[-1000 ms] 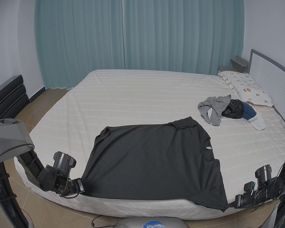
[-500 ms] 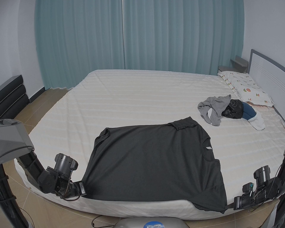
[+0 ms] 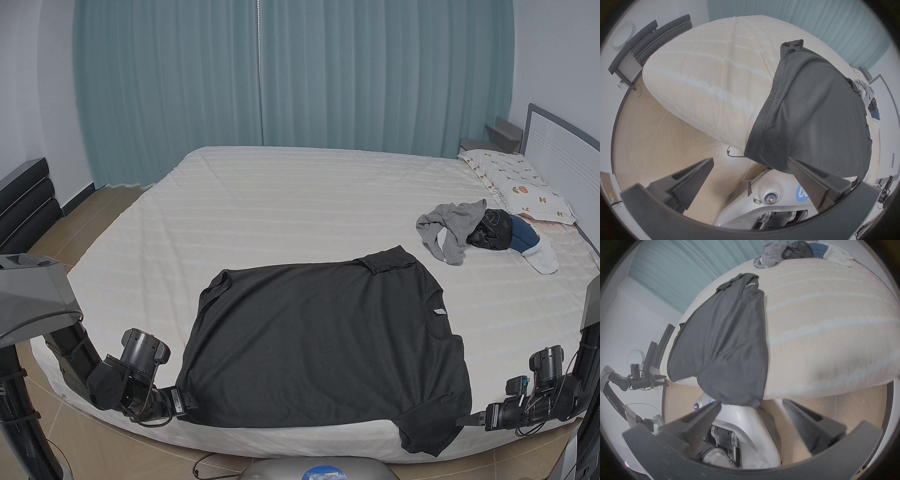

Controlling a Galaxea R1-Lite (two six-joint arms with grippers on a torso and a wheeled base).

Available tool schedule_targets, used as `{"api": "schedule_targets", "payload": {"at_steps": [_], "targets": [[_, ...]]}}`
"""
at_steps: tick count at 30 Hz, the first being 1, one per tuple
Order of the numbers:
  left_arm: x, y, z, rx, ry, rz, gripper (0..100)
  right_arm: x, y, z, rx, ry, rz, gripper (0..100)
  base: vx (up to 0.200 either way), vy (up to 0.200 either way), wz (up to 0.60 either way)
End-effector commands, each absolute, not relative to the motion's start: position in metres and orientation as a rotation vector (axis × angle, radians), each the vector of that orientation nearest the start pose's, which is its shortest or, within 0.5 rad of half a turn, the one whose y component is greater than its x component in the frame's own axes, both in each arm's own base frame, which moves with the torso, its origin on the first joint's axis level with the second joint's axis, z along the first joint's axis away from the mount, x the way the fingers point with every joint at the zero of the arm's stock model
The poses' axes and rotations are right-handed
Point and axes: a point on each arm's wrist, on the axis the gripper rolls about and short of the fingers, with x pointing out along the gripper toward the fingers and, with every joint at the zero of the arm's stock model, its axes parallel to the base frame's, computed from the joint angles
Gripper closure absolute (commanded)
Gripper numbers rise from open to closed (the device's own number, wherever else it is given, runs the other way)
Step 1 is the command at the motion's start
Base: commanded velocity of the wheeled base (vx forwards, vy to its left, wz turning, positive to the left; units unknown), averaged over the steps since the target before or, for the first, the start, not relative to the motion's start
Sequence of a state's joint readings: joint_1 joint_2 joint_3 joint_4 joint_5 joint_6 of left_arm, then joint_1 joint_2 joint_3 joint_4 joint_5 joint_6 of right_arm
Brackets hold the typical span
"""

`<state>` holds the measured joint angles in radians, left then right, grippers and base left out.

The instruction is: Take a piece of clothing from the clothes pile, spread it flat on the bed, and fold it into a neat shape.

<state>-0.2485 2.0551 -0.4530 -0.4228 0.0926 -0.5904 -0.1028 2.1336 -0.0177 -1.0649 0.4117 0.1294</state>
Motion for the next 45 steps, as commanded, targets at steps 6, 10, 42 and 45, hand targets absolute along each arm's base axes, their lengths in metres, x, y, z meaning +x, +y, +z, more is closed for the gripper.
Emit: {"api": "schedule_targets", "payload": {"at_steps": [6, 10, 42, 45], "targets": [[0.250, -0.055, 0.006, -0.392, 1.082, 0.176, 0, 0.205, -0.007, -0.016, 0.477, 0.877, 0.197, 0, 0.000, 0.000, 0.00], [0.254, -0.051, 0.011, -0.438, 1.067, 0.152, 0, 0.211, -0.003, -0.021, 0.496, 0.868, 0.206, 0, 0.000, 0.000, 0.00], [0.262, -0.050, 0.016, -0.538, 1.046, 0.162, 0, 0.194, -0.016, -0.032, 0.502, 0.973, 0.117, 100, 0.000, 0.000, 0.00], [0.262, -0.050, 0.016, -0.538, 1.046, 0.163, 0, 0.192, -0.017, -0.030, 0.486, 0.977, 0.121, 100, 0.000, 0.000, 0.00]]}}
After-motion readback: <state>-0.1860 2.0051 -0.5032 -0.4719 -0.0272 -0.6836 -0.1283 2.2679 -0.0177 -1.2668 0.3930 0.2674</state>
